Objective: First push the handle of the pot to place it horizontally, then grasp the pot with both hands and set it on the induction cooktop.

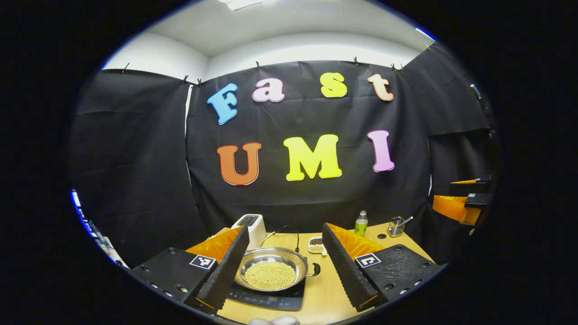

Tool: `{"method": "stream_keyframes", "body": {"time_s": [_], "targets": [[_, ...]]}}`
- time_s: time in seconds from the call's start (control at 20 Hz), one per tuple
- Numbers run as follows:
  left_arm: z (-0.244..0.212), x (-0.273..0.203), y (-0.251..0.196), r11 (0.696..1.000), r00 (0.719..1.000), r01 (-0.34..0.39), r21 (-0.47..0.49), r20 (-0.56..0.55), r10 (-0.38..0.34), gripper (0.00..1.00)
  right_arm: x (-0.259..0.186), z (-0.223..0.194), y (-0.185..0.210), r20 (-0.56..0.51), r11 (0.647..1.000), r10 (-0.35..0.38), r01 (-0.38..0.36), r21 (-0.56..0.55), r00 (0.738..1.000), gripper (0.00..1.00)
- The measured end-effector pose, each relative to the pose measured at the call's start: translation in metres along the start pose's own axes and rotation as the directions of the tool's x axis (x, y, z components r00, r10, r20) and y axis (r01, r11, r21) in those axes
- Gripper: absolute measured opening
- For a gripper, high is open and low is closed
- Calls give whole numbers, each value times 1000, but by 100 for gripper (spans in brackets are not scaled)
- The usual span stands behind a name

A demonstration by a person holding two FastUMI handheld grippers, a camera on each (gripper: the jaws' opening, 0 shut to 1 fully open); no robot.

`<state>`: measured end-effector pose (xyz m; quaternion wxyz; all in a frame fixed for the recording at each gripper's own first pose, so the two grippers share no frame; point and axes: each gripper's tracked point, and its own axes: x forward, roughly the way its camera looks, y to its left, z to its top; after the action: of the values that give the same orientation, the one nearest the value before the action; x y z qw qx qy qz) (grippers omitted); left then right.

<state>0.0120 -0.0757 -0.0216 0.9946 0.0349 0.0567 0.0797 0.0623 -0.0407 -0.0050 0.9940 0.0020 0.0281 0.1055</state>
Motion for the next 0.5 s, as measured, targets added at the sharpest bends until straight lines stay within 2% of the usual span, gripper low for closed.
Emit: {"method": "stream_keyframes", "body": {"time_s": [0.2,0.5], "targets": [[33,-29,-36,1000,999,8,-3,41,-8,96,-33,17,-47,55,999,-30,28,26,998,100],[73,-49,-68,998,995,44,-36,92,-41,96,-64,35,-102,103,991,-121,114,67,987,100]]}}
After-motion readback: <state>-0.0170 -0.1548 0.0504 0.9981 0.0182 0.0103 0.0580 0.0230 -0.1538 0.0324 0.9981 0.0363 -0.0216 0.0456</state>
